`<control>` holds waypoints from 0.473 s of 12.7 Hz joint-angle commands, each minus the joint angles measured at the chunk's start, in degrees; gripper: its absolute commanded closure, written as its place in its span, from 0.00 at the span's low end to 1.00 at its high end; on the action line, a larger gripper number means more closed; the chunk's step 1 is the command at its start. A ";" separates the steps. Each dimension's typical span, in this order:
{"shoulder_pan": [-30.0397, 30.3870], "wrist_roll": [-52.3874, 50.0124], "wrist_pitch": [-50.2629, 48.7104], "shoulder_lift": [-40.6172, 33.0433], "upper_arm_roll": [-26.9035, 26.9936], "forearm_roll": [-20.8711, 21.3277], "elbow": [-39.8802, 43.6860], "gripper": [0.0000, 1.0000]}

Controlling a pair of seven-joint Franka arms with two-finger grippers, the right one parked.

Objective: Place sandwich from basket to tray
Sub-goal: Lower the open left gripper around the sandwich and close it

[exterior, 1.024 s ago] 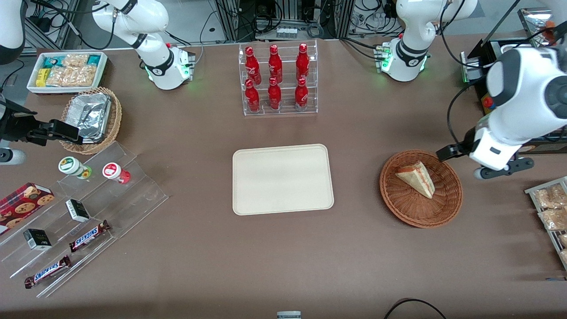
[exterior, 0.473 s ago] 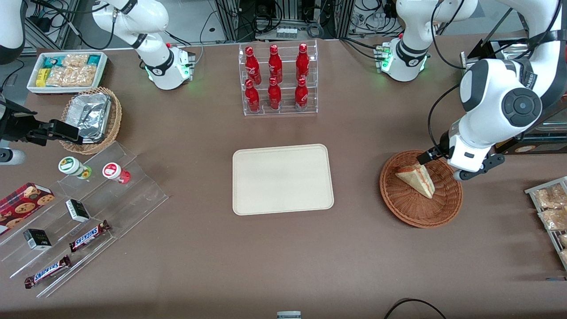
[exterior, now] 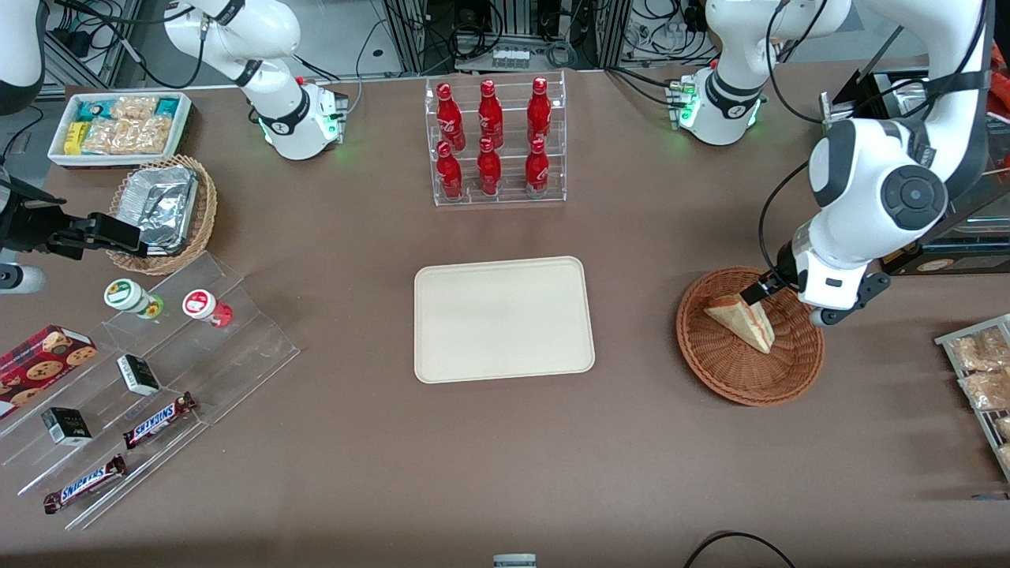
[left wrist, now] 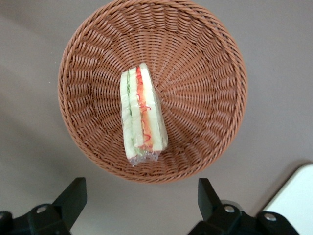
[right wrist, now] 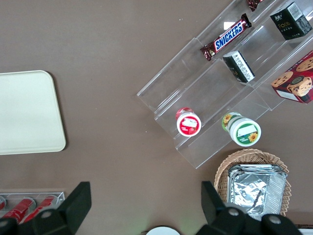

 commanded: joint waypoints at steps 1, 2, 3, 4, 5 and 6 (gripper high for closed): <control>0.14 -4.65 4.35 -1.66 0.05 -0.76 -3.85 0.00; 0.14 -6.22 5.67 -1.31 0.05 -0.76 -4.29 0.00; 0.14 -7.37 6.99 -0.96 0.14 -0.68 -4.82 0.00; 0.31 -7.90 8.13 -0.78 0.14 -0.59 -5.34 0.00; 0.66 -7.91 9.45 -0.52 0.14 -0.59 -6.22 0.00; 0.93 -7.91 10.85 -0.43 0.14 -0.59 -6.93 0.00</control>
